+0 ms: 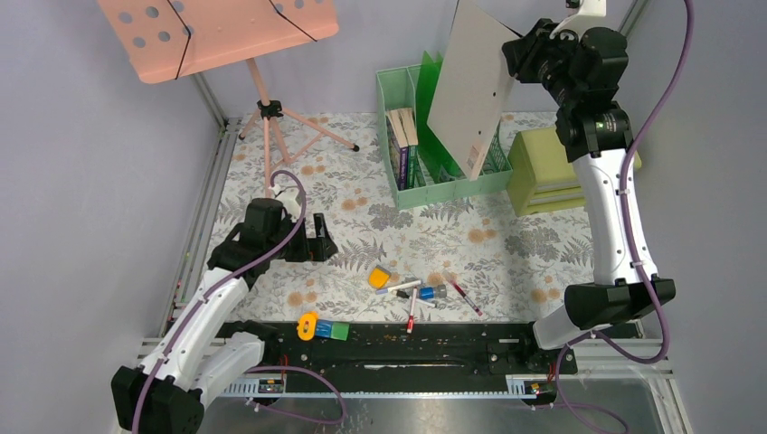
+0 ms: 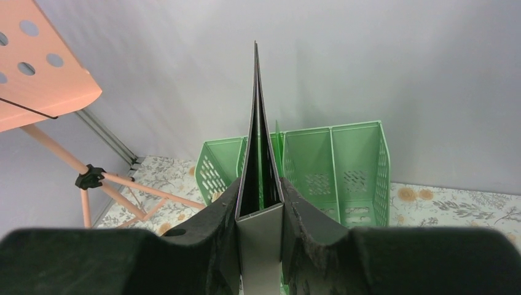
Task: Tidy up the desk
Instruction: Place the folder in the storage box.
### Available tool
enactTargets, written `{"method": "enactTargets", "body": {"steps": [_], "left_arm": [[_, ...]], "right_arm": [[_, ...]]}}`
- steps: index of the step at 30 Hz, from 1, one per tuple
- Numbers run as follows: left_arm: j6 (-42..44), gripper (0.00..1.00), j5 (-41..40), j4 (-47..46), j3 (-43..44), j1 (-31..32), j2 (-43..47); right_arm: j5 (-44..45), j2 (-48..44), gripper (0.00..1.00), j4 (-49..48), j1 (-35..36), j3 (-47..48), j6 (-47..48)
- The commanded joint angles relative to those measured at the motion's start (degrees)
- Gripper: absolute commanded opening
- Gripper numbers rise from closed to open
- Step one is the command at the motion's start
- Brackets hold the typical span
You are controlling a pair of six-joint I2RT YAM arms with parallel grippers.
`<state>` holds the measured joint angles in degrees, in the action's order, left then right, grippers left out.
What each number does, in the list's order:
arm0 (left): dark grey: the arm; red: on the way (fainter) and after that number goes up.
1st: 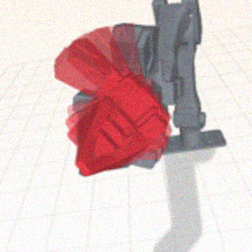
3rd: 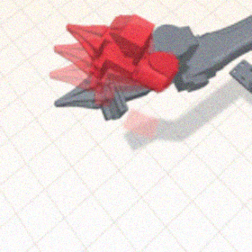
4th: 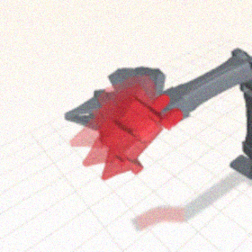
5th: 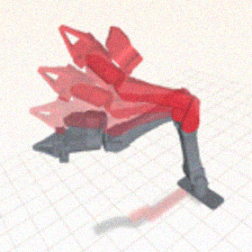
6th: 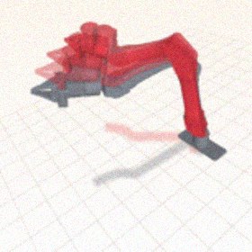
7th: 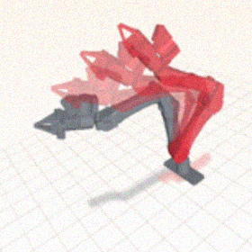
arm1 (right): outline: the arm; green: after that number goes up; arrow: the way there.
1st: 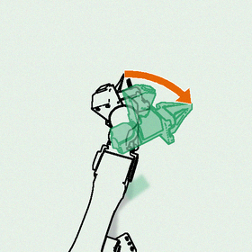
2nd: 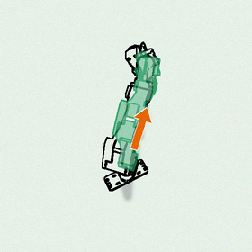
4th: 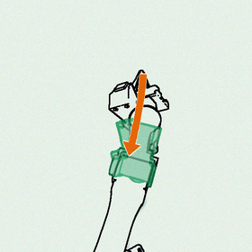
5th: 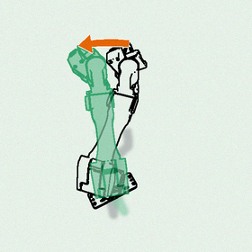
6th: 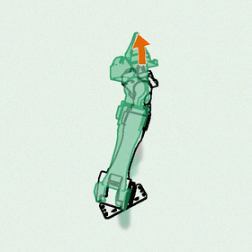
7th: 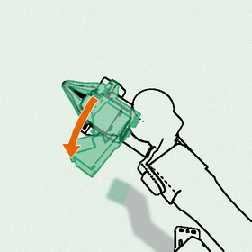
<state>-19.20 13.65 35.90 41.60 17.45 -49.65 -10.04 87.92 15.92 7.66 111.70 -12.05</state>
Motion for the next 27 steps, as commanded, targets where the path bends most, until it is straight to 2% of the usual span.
{"method": "enactTargets", "body": {"steps": [1, 11, 27], "left_arm": [[1.1, 0.99, 0.2, -2.4, 0.4, 0.3, -1.1], [1.1, 0.99, -0.1, -2.3, 0.4, 0.4, -0.9], [1.1, 0.99, -0.6, -2.2, 0.4, 0.6, -1.2]], "right_arm": [[3.4, -1.1, 0.0, -10.1, 1.4, 0.9, 2.3], [7.3, 1.2, 0.0, -15.2, 4.7, -2.0, 5.7], [12.2, 4.2, 0.0, -33.8, 6.8, -11.6, 7.3]]}}
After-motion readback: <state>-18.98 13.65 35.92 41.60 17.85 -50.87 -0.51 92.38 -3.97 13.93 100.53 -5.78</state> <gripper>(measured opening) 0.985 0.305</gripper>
